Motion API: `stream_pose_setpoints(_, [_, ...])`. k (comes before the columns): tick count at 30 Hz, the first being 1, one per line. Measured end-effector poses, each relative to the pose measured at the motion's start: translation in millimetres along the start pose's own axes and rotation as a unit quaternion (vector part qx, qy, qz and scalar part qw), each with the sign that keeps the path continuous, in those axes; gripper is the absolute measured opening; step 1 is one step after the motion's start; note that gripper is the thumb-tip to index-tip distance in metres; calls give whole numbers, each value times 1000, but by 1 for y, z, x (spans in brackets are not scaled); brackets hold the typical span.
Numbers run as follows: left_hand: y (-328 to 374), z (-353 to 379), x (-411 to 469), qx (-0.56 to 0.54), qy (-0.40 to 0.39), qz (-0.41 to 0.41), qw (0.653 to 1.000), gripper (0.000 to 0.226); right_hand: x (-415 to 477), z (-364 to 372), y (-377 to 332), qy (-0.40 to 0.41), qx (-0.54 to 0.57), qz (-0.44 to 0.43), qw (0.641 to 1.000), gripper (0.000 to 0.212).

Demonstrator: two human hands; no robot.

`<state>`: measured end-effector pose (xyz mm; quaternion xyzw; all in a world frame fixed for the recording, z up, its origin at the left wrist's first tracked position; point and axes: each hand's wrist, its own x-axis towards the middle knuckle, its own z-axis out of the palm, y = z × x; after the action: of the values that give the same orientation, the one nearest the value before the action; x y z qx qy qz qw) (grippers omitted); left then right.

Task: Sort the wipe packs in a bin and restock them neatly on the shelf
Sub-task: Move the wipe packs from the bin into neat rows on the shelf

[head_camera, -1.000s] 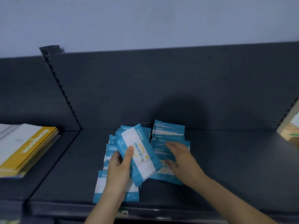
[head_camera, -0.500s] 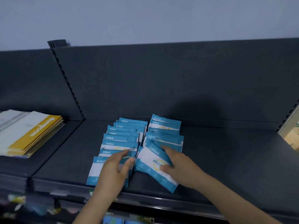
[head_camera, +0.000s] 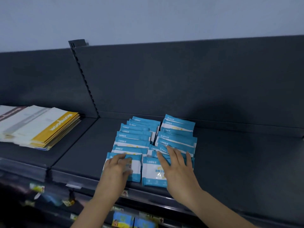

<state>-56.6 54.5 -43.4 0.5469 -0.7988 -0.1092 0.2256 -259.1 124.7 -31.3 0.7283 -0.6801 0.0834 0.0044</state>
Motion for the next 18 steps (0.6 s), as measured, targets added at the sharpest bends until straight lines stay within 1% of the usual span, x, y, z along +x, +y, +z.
stream_pose_setpoints(2, [-2, 1, -2, 4, 5, 13, 1000, 38, 4, 8, -1, 6, -2, 27, 1000, 95])
stream_pose_setpoints(4, [-6, 1, -2, 4, 11, 26, 1000, 37, 9, 8, -1, 17, 2, 33, 999, 91])
stream_pose_setpoints(6, [-9, -1, -1, -1, 10, 38, 999, 37, 16, 0, 1, -14, 15, 43, 999, 84])
stream_pose_setpoints(8, [-11, -4, 1, -12, -1, 42, 999, 39, 22, -9, 1, -28, 5, 53, 998, 82])
stream_pose_setpoints(12, [-21, -7, 2, -30, -22, 67, 997, 42, 21, -15, -8, -33, -21, 55, 998, 89])
stream_pose_setpoints(14, [-26, -7, 2, -34, -29, 83, 996, 43, 17, -20, -16, -57, -32, 61, 996, 92])
stream_pose_setpoints(16, [-30, -7, 2, -43, -33, 99, 994, 44, 15, -24, -26, -90, -31, 80, 992, 90])
stream_pose_setpoints(18, [-34, -8, -1, -43, -38, 120, 991, 42, 14, -27, -37, -114, -29, 117, 986, 86])
